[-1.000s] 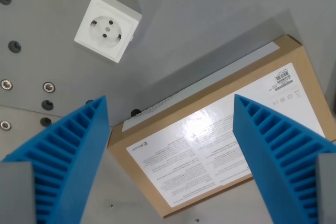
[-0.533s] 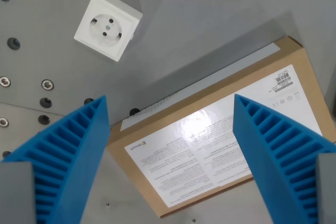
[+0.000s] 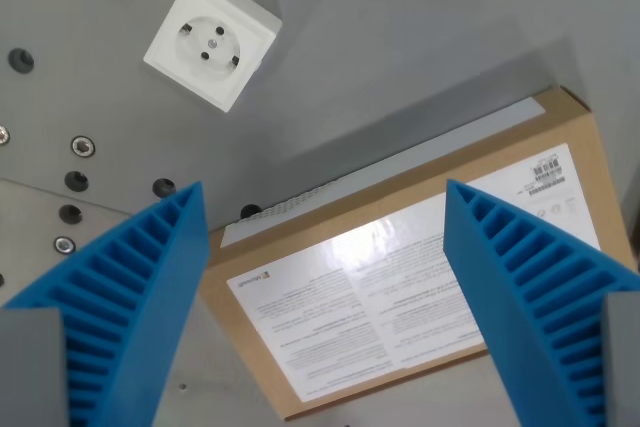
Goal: Move above the white socket
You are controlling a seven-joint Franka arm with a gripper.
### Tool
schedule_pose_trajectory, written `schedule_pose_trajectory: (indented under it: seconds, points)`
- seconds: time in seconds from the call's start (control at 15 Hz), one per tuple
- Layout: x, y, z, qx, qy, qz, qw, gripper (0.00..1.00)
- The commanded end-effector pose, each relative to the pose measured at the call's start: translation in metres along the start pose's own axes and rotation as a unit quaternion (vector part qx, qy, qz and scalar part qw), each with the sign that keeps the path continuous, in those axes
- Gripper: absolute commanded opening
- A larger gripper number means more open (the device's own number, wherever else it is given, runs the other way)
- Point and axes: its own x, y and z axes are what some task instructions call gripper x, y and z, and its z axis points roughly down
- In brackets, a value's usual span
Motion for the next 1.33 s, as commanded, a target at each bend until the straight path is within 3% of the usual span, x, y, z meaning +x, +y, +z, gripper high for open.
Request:
schedule_pose_trajectory:
  seconds: [0.07, 0.27, 0.73, 1.07, 1.33]
  points:
    - [-0.003, -0.004, 0.011, -0.006, 0.046, -0.101, 0.9937, 1.00]
    - [-0.003, -0.008, 0.022, -0.008, 0.055, -0.142, 0.9883, 1.00]
    - [-0.001, -0.019, 0.052, -0.008, 0.056, -0.242, 0.9686, 1.00]
    - [0.001, -0.026, 0.073, -0.006, 0.056, -0.309, 0.9493, 1.00]
    - [0.003, -0.033, 0.092, -0.006, 0.060, -0.367, 0.9284, 1.00]
